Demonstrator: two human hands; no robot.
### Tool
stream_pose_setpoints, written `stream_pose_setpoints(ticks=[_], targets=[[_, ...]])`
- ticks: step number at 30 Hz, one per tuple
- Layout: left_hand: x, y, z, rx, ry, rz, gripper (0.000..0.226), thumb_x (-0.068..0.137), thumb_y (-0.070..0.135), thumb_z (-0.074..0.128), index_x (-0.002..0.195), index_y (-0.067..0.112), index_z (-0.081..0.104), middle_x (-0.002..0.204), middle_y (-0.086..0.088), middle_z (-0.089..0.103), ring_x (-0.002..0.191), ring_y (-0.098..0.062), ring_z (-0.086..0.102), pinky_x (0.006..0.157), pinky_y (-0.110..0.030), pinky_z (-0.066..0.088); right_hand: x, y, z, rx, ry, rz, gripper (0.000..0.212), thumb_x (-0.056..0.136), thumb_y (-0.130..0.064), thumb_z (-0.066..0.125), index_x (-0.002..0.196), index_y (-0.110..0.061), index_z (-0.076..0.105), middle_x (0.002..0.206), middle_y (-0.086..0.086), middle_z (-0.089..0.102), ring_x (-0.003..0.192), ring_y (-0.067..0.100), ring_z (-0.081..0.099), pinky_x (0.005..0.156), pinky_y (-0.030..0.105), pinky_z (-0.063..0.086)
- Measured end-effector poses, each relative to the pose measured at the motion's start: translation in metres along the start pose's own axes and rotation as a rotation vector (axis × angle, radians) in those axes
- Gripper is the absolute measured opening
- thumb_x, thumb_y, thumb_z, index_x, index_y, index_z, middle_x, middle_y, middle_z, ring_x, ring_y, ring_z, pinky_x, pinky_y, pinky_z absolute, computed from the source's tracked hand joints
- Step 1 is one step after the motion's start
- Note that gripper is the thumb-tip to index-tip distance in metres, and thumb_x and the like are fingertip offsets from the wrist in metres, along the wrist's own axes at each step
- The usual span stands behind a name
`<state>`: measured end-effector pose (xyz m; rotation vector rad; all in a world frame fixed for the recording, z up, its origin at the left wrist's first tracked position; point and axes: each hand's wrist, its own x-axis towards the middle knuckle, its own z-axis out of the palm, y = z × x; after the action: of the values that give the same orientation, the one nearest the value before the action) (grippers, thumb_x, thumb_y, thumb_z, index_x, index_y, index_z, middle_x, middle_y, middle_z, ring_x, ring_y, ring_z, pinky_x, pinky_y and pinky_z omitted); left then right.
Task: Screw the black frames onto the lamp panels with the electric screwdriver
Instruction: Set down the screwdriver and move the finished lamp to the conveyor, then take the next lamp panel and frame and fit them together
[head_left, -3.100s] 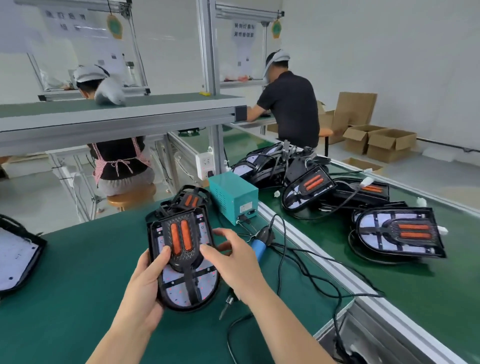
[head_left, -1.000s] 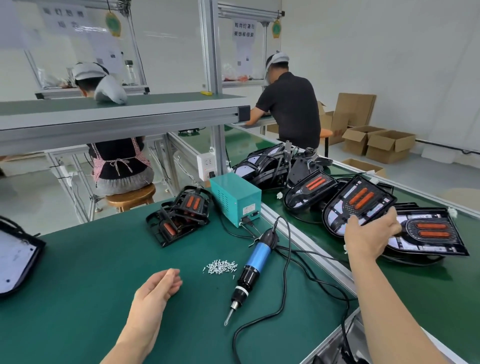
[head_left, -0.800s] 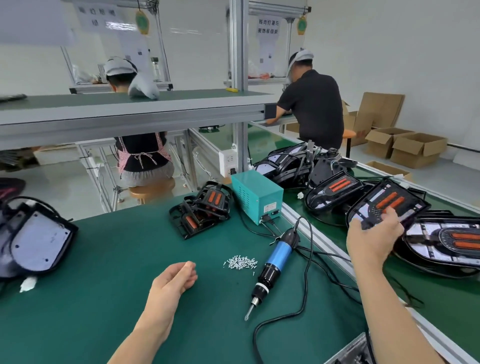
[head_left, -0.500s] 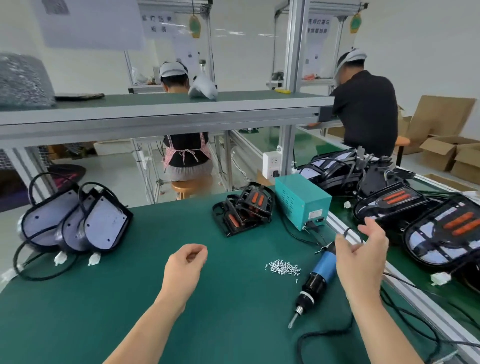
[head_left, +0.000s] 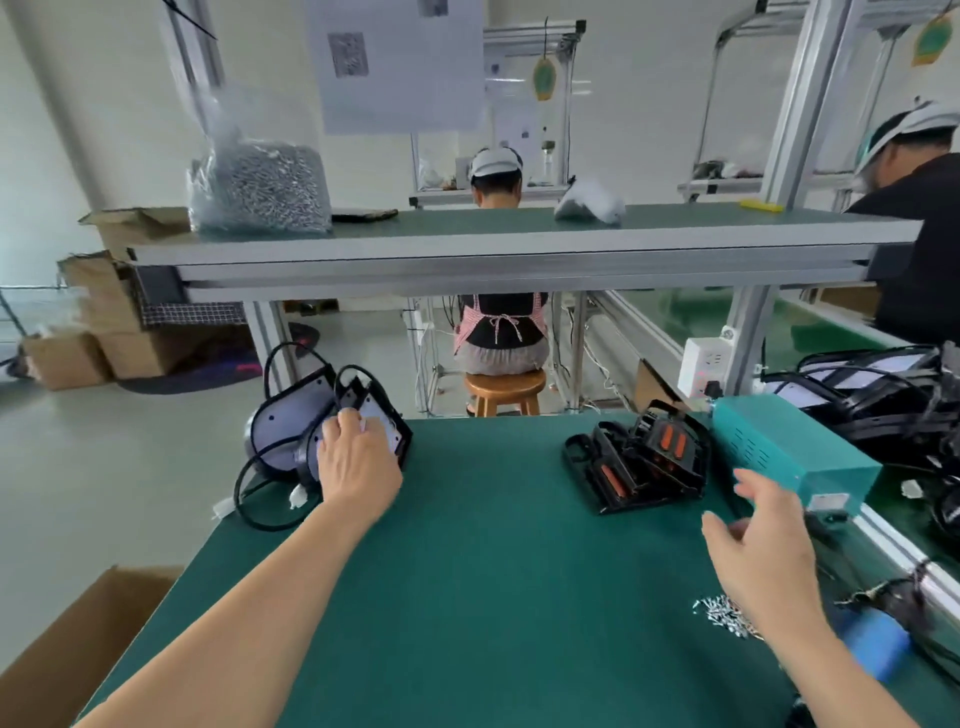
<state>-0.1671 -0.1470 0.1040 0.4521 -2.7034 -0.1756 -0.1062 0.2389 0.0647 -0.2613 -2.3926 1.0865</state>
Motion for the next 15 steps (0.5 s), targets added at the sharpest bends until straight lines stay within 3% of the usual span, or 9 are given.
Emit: stream_pose_setpoints(ticks=[3,6,9,15], targets=[[0.021,-0.011,-0.002,0.047,-0.007,-0.048,0.039,0.090,0.021,0.063,0.125,0.011,0.049,0.133,-0.011,0.037,0.121,-0.033,0.037,0.098,-0.038,0.040,0.022,-0.004,0.011,-0.146,-0.057,-0.043,0.048,0.092,-0.016,0.068,0.137,-0.014,0.052,0.124,0.008,0.050,0.094,0.023,0.062,0.082,0.043,0.049],[0.038,-0.017,0.000,0.019,-0.046,-0.096,0.041,0.091,0.020,0.064,0.126,0.010,0.046,0.132,-0.012,0.039,0.120,-0.032,0.040,0.092,-0.037,0.043,0.042,-0.005,0.023,-0.309,-0.106,-0.086,0.042,0.094,-0.016,0.066,0.134,-0.010,0.056,0.129,0.014,0.052,0.120,0.035,0.050,0.095,0.050,0.048],[0.054,-0.023,0.003,-0.087,-0.088,-0.144,0.047,0.094,0.023,0.065,0.131,0.008,0.040,0.133,-0.015,0.041,0.123,-0.033,0.042,0.089,-0.039,0.047,0.058,-0.004,0.033,-0.423,-0.147,-0.130,0.034,0.095,-0.015,0.064,0.129,-0.009,0.062,0.126,0.014,0.058,0.116,0.037,0.048,0.094,0.047,0.046],[0.081,-0.020,0.010,-0.128,-0.110,-0.061,0.052,0.090,0.008,0.068,0.134,0.007,0.039,0.132,-0.015,0.042,0.115,-0.035,0.051,0.089,-0.040,0.048,0.065,0.008,0.048,-0.483,-0.166,-0.190,0.020,0.093,-0.013,0.066,0.112,-0.012,0.072,0.103,0.004,0.065,0.096,0.027,0.057,0.066,0.033,0.045]])
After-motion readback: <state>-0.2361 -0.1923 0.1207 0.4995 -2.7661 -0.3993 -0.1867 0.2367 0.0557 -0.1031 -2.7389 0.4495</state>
